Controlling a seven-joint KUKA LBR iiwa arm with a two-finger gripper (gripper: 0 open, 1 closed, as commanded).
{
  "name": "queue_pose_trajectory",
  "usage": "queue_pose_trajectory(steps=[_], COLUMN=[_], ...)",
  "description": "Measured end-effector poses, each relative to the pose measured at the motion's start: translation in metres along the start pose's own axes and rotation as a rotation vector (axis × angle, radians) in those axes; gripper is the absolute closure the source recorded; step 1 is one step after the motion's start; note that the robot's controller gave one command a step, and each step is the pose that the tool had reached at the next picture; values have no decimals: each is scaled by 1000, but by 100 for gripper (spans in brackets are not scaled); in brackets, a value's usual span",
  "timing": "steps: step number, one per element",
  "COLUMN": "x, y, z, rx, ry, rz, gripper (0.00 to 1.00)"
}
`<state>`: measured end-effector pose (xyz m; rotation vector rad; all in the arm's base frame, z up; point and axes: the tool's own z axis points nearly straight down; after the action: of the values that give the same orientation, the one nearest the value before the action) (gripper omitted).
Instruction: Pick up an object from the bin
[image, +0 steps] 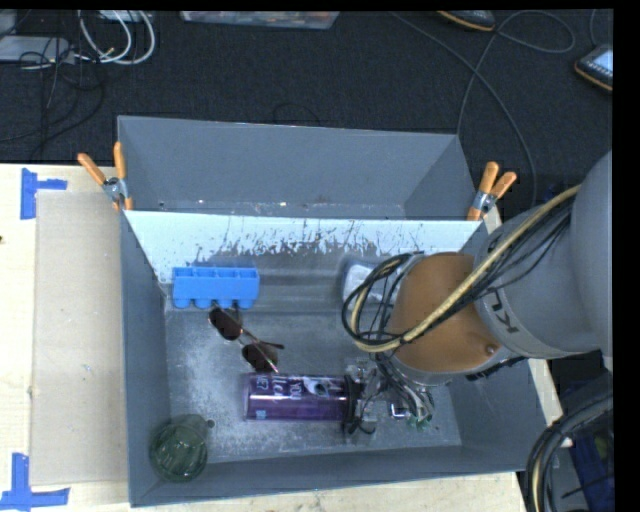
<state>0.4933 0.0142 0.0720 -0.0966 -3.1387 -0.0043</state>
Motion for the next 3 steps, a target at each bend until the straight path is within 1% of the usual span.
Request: queue_pose_trajectory(steps=[1, 2, 3], x=[-2, -5, -17], y=[2, -26, -7], z=[0, -38, -19], rx=[2, 2, 1], ry=[4, 7, 6], rz=[-6, 75, 49], gripper=[100, 100, 100])
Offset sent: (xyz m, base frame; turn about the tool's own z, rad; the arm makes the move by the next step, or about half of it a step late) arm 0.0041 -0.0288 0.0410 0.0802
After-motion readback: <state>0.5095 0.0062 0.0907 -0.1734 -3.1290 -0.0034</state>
